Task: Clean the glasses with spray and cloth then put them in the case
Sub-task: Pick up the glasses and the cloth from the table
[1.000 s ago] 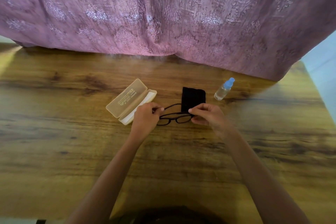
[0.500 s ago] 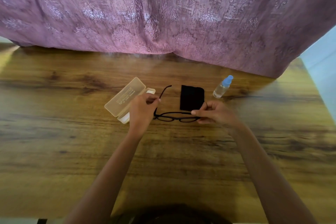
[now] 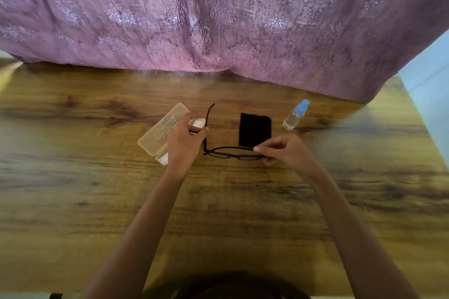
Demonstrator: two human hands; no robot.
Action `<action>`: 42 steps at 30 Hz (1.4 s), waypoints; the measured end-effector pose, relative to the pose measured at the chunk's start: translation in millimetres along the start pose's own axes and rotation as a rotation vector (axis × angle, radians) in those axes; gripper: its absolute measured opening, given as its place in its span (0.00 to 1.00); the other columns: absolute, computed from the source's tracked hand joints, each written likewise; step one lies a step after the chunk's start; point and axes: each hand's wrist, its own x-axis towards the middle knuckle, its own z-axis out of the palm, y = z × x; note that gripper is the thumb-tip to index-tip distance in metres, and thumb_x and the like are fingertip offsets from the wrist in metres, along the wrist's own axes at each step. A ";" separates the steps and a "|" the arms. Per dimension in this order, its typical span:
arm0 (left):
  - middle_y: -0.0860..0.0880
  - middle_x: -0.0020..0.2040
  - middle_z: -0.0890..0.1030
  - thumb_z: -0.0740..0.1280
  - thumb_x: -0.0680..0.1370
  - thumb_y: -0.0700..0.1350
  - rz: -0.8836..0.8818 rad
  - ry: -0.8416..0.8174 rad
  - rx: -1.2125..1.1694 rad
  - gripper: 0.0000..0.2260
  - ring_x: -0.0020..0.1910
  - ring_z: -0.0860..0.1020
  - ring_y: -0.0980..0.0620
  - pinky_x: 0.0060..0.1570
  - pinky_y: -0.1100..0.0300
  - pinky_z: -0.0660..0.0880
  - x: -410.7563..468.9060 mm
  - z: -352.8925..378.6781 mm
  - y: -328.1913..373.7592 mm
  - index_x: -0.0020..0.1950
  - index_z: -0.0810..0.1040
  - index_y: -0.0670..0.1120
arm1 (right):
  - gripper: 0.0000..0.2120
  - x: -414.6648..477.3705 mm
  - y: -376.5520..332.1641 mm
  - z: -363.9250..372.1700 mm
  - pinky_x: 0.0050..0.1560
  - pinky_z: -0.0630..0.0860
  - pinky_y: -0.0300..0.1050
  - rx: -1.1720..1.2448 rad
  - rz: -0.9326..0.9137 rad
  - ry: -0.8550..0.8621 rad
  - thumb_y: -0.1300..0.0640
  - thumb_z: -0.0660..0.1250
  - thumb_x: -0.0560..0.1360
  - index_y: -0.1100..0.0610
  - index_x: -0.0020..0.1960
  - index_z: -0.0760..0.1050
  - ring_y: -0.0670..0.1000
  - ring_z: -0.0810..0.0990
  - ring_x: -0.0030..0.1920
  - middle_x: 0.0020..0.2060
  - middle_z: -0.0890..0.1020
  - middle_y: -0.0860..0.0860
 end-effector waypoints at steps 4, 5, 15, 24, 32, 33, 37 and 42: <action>0.51 0.45 0.83 0.71 0.75 0.47 -0.022 0.001 -0.046 0.19 0.45 0.81 0.51 0.44 0.59 0.75 1.3 -1.7 -1.2 0.66 0.74 0.51 | 0.08 -0.1 0.4 6.3 0.40 0.83 0.39 -0.025 -0.093 0.141 0.55 0.76 0.71 0.58 0.47 0.85 0.51 0.85 0.35 0.37 0.86 0.53; 0.51 0.45 0.83 0.71 0.75 0.47 -0.023 0.002 -0.056 0.19 0.45 0.82 0.50 0.46 0.57 0.76 1.4 -2.2 -1.1 0.66 0.74 0.51 | 0.07 0.4 -0.3 8.0 0.40 0.83 0.40 -0.022 -0.113 0.169 0.55 0.76 0.72 0.57 0.47 0.85 0.52 0.85 0.35 0.37 0.86 0.53; 0.51 0.46 0.84 0.71 0.76 0.46 -0.058 0.008 -0.125 0.18 0.46 0.82 0.52 0.49 0.56 0.79 1.8 -7.0 3.0 0.65 0.75 0.53 | 0.03 5.7 -2.3 21.1 0.38 0.83 0.39 -0.063 -0.141 0.349 0.55 0.73 0.76 0.54 0.47 0.84 0.49 0.84 0.31 0.36 0.86 0.50; 0.55 0.42 0.81 0.68 0.79 0.46 0.062 -0.018 -0.044 0.11 0.41 0.77 0.61 0.44 0.68 0.71 -3.7 -9.7 4.2 0.60 0.80 0.53 | 0.05 7.9 -7.7 22.8 0.37 0.83 0.41 0.057 -0.079 0.486 0.56 0.71 0.77 0.57 0.51 0.82 0.49 0.84 0.30 0.35 0.86 0.50; 0.44 0.65 0.77 0.66 0.79 0.39 0.612 0.057 0.369 0.10 0.63 0.75 0.44 0.62 0.52 0.72 -6.4 -14.7 -10.1 0.59 0.82 0.45 | 0.05 9.6 -22.6 16.3 0.34 0.80 0.36 0.153 -0.021 0.502 0.57 0.72 0.77 0.57 0.51 0.82 0.45 0.81 0.28 0.35 0.84 0.52; 0.44 0.67 0.76 0.66 0.78 0.36 0.696 0.043 0.403 0.12 0.65 0.74 0.42 0.64 0.46 0.72 -5.8 -15.2 -13.5 0.60 0.81 0.45 | 0.05 9.7 -24.8 14.5 0.34 0.80 0.36 0.165 -0.011 0.491 0.58 0.72 0.76 0.59 0.51 0.82 0.45 0.81 0.29 0.35 0.84 0.53; 0.47 0.66 0.78 0.60 0.79 0.39 0.918 -0.047 0.431 0.15 0.67 0.74 0.48 0.68 0.46 0.69 -9.9 -20.5 -12.8 0.64 0.79 0.45 | 0.08 11.1 -32.7 7.3 0.32 0.77 0.34 0.223 0.022 0.449 0.59 0.72 0.76 0.63 0.52 0.82 0.45 0.80 0.29 0.36 0.84 0.54; 0.48 0.60 0.81 0.65 0.79 0.38 1.027 -0.015 0.412 0.13 0.62 0.78 0.50 0.63 0.51 0.75 -17.2 -26.2 -0.8 0.62 0.80 0.42 | 0.09 8.4 -40.7 0.5 0.32 0.76 0.33 0.305 0.052 0.405 0.59 0.72 0.75 0.63 0.52 0.82 0.43 0.79 0.29 0.36 0.83 0.53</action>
